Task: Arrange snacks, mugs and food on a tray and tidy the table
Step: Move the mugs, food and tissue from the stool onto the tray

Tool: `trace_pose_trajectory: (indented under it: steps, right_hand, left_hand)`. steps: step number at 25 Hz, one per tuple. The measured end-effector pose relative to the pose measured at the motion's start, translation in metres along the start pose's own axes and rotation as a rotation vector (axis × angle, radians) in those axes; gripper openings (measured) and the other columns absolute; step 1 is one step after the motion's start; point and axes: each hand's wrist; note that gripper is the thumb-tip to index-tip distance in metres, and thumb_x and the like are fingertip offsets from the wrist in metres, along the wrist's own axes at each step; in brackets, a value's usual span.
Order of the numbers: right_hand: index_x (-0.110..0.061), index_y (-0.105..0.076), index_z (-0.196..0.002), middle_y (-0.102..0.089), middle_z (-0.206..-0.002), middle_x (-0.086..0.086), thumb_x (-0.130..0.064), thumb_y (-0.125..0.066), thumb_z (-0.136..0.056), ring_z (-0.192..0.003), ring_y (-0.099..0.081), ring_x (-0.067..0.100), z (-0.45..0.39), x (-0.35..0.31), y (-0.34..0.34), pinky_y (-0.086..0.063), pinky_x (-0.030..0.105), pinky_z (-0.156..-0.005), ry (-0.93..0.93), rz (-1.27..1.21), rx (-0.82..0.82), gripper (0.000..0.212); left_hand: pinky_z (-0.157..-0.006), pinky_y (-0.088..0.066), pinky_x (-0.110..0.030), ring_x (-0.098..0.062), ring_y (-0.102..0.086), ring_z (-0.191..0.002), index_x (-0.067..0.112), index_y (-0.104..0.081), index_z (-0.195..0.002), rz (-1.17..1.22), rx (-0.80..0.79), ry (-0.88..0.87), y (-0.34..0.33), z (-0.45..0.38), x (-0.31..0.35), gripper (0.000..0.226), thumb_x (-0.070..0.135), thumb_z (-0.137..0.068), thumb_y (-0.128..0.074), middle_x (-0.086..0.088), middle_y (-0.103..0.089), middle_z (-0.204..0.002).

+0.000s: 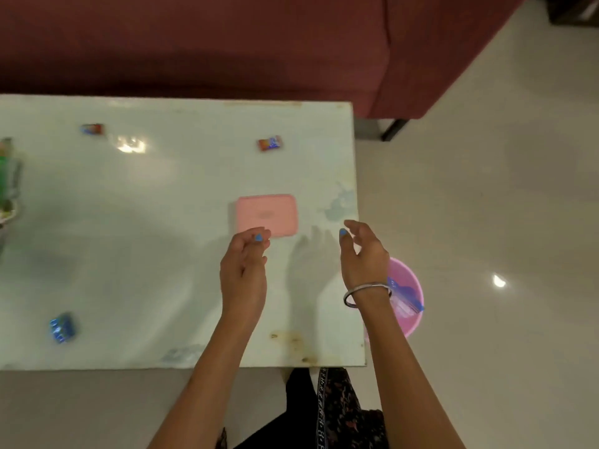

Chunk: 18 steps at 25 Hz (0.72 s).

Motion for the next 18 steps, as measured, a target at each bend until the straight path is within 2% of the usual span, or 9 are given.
trace_pose_trajectory:
  steps: [1,3,6,9,11,15,18]
  right_hand:
    - [-0.017,-0.059,-0.116,-0.065,-0.119,0.004,-0.024,-0.051,-0.092,-0.109,-0.059,0.021,0.013,-0.023,-0.016,-0.039,0.022,-0.083,0.037,-0.01,-0.005,0.026]
    - [-0.016,-0.059,-0.117,-0.065,-0.12,0.004,-0.024,-0.05,-0.093,-0.109,-0.059,0.022,0.046,-0.066,-0.051,-0.038,0.021,-0.082,0.114,-0.016,-0.011,0.027]
    - [-0.015,-0.059,-0.119,-0.065,-0.119,0.008,-0.023,-0.048,-0.094,-0.109,-0.059,0.026,0.105,-0.12,-0.095,-0.036,0.019,-0.08,0.195,0.01,-0.025,0.029]
    - [-0.012,-0.057,-0.121,-0.062,-0.123,0.011,-0.021,-0.047,-0.095,-0.116,-0.056,0.027,0.174,-0.173,-0.132,-0.04,0.027,-0.093,0.247,0.019,-0.088,0.03]
    - [-0.011,-0.057,-0.121,-0.062,-0.125,0.011,-0.021,-0.047,-0.095,-0.118,-0.055,0.027,0.217,-0.209,-0.154,-0.04,0.034,-0.098,0.28,0.038,-0.138,0.03]
    - [-0.011,-0.057,-0.121,-0.061,-0.125,0.012,-0.021,-0.047,-0.095,-0.117,-0.054,0.027,0.289,-0.277,-0.207,-0.036,0.026,-0.094,0.344,0.055,-0.284,0.03]
    - [-0.012,-0.056,-0.122,-0.06,-0.125,0.013,-0.022,-0.045,-0.095,-0.116,-0.053,0.026,0.325,-0.322,-0.257,-0.03,0.017,-0.082,0.425,0.095,-0.389,0.031]
  left_hand:
    - [-0.073,-0.048,-0.013,-0.01,-0.058,-0.105,0.023,-0.06,-0.099,-0.022,0.026,-0.023,0.025,-0.002,0.002,0.018,0.016,-0.094,-0.044,0.005,-0.064,-0.112]
    - [-0.081,-0.039,-0.004,-0.003,-0.053,-0.109,0.023,-0.055,-0.117,-0.094,0.074,-0.081,0.084,-0.006,0.007,0.025,0.021,-0.096,-0.042,0.006,-0.058,-0.124]
    - [-0.098,-0.026,-0.015,-0.008,-0.04,-0.126,0.026,-0.038,-0.135,-0.173,0.134,-0.078,0.186,-0.002,0.018,0.039,0.031,-0.096,-0.038,0.006,-0.043,-0.141]
    - [-0.105,-0.018,-0.02,-0.012,-0.024,-0.139,0.028,-0.019,-0.144,-0.195,0.164,-0.011,0.302,0.02,0.033,0.051,0.04,-0.096,-0.033,0.006,-0.022,-0.154]
    - [-0.115,-0.016,-0.031,-0.017,-0.021,-0.141,0.026,-0.013,-0.146,-0.197,0.207,0.021,0.372,0.037,0.043,0.055,0.042,-0.096,-0.032,0.003,-0.017,-0.156]
    - [-0.116,-0.016,-0.034,-0.017,-0.02,-0.141,0.021,-0.006,-0.147,-0.112,0.296,0.022,0.484,0.059,0.063,0.061,0.043,-0.096,-0.031,0.004,-0.014,-0.156]
    - [-0.117,-0.016,-0.039,-0.018,-0.017,-0.143,0.021,-0.004,-0.147,-0.072,0.377,0.022,0.543,0.059,0.072,0.062,0.045,-0.096,-0.03,0.003,-0.012,-0.157]
Point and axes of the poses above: each hand's wrist, its own z-axis away from the middle knuckle, its own y-axis out of the back of the hand, x = y × z
